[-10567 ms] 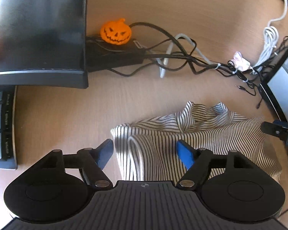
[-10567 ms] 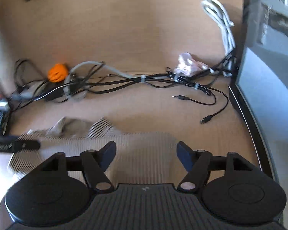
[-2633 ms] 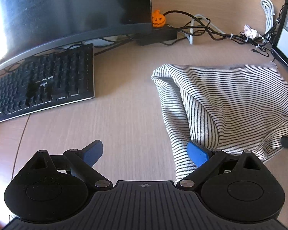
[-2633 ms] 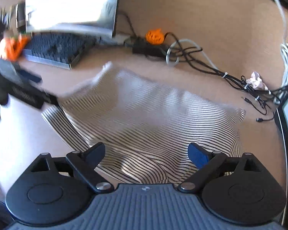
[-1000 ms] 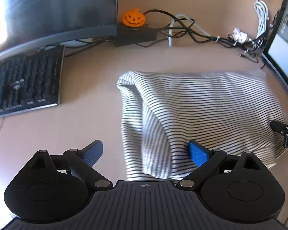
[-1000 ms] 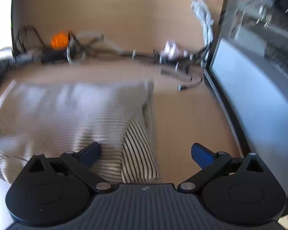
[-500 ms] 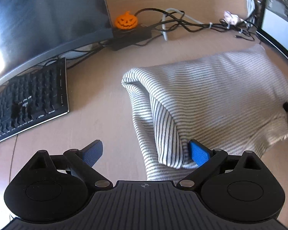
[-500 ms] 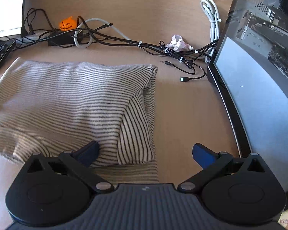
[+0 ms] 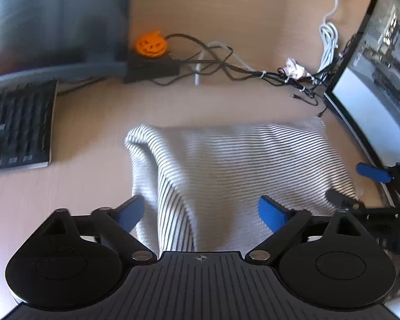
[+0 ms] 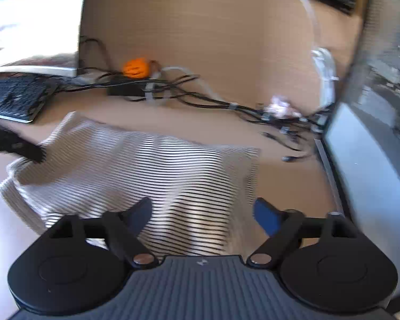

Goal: Fold clothes

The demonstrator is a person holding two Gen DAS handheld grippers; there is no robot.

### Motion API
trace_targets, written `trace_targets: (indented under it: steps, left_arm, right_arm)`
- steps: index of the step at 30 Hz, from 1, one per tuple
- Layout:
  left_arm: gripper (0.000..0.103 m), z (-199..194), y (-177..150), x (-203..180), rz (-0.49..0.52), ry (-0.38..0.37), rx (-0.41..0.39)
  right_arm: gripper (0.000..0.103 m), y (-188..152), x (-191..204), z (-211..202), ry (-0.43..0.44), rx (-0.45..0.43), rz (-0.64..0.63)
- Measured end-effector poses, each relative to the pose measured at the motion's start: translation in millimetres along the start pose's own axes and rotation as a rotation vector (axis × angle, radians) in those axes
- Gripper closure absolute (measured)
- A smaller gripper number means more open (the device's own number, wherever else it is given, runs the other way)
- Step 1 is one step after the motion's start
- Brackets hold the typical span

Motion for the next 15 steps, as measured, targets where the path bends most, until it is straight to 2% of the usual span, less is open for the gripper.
trace_targets:
  steps: [1, 3, 5, 11, 15]
  left_arm:
    - [0.027, 5.3, -0.8, -1.0, 0.0, 0.012, 0.013]
    - [0.03, 15.4, -4.1, -1.2, -0.013, 0.028, 0.043]
    - [0.038, 19.1, -8.6, -1.3, -0.005, 0.042, 0.054]
    - [0.039, 19.1, -27.7, 0.6, 0.021, 0.041, 0.091]
    - [0.039, 11.8, -43.1, 1.7, 0.008, 0.001, 0.118]
  right_arm:
    - [0.029, 0.0, 7.3, 2.6, 0.024, 0.003, -0.013]
    - [0.029, -5.3, 21.0, 10.1, 0.072, 0.026, -0.041]
    - [0.029, -14.0, 28.4, 17.1, 0.083, 0.049, -0.062]
    - [0.029, -23.9, 23.7, 13.1, 0.12, 0.064, -0.044]
    - [0.028, -35.3, 19.5, 2.7, 0.13, 0.077, -0.068]
Point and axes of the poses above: each gripper's, at about its wrist camera, not at the fingertips, and z roughly the way its jaws point, x to its left, y to its top, the point moved 6 cm from there along z, roughly the way its jaws point, and after that the axes turned 10 degrees about -z, right-handed, at the moved point
